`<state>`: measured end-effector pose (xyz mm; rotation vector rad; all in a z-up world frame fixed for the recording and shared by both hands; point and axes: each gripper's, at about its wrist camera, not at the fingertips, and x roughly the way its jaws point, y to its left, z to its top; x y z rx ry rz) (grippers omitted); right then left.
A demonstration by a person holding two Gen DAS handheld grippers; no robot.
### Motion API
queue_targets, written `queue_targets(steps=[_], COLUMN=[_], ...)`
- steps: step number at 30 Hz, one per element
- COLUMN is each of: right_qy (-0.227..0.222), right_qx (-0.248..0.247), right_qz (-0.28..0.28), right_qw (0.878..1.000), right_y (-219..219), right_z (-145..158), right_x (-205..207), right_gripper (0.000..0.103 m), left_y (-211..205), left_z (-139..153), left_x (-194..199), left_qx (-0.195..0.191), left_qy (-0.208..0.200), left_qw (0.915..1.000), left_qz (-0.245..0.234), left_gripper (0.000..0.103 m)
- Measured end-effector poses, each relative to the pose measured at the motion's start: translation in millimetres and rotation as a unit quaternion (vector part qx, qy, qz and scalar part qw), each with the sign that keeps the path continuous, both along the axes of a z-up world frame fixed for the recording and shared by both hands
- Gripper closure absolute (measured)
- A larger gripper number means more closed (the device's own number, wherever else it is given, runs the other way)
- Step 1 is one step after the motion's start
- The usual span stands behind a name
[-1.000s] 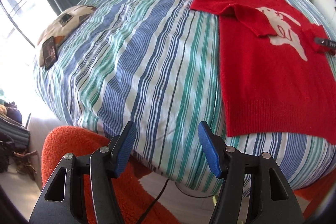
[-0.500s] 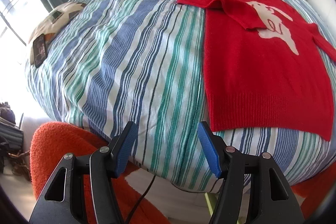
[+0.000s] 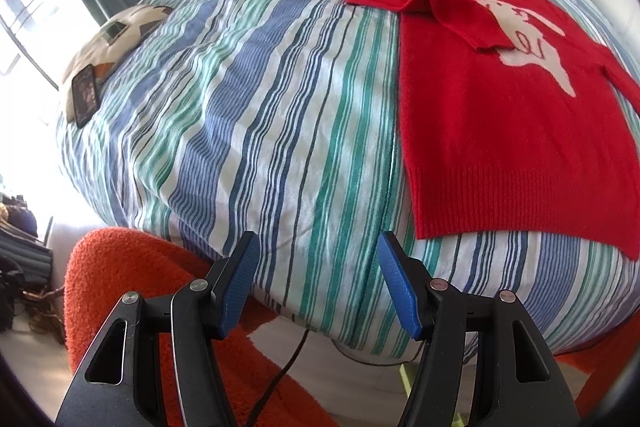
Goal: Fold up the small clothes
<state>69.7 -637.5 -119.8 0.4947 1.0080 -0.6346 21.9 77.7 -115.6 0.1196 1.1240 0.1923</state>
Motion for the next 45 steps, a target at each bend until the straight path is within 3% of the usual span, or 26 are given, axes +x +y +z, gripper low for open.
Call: queue_targets(steps=[5,6,8,10,16,23,26,28,31,36,38,42,45], right_qy=[0.016,0.015,0.012,0.002,-0.04,-0.129,-0.164,-0.176,-0.185,-0.146,-0.128,-0.124,-0.118], right_qx=[-0.03,-0.037,-0.046,-0.051,-0.057,-0.1,-0.116,-0.12,-0.106,-0.043,-0.041,-0.04,-0.034], right_qz=[0.021,0.026,0.029,0.018,-0.015,0.073,0.132,0.166,0.22,0.261,0.28,0.279,0.279], right_qw=[0.999,0.999,0.998,0.999,0.997,0.984,0.971,0.963,0.952,0.953,0.951,0.951,0.953], right_y=[9,12,19,20,33,135,194,231,280,314,318,320,322], right_z=[0,2,5,11,41,102,113,110,95,48,39,33,30], right_x=[7,7,2,-11,-53,-77,-86,-93,-94,-86,-80,-77,-78], right_gripper=[0.101,0.098,0.082,0.06,0.057,0.038,0.03,0.029,0.029,0.029,0.029,0.029,0.029], left_y=[-5,-6,-6,-5,0,0,3,7,16,44,52,58,55], left_z=[2,2,4,5,11,30,40,39,20,-33,-53,-63,-67], left_x=[-1,-2,-4,-5,-5,19,39,55,86,123,127,116,114], left_qx=[-0.002,-0.003,-0.007,-0.011,-0.033,-0.039,-0.036,-0.022,-0.012,-0.018,-0.021,-0.049,-0.034], left_qy=[-0.01,-0.013,-0.02,-0.025,-0.043,-0.074,-0.104,-0.123,-0.111,-0.051,-0.025,-0.055,-0.065], left_qw=[0.9999,0.9998,0.9997,0.9995,0.9985,0.9962,0.9937,0.9921,0.9937,0.9977,0.9984,0.9958,0.9965], left_qz=[-0.011,-0.014,-0.016,-0.018,-0.012,-0.022,-0.021,-0.014,-0.001,0.039,0.047,0.054,0.039], left_gripper=[0.038,0.033,0.024,0.02,0.016,0.015,0.007,0.005,0.005,0.005,0.003,0.0,0.0])
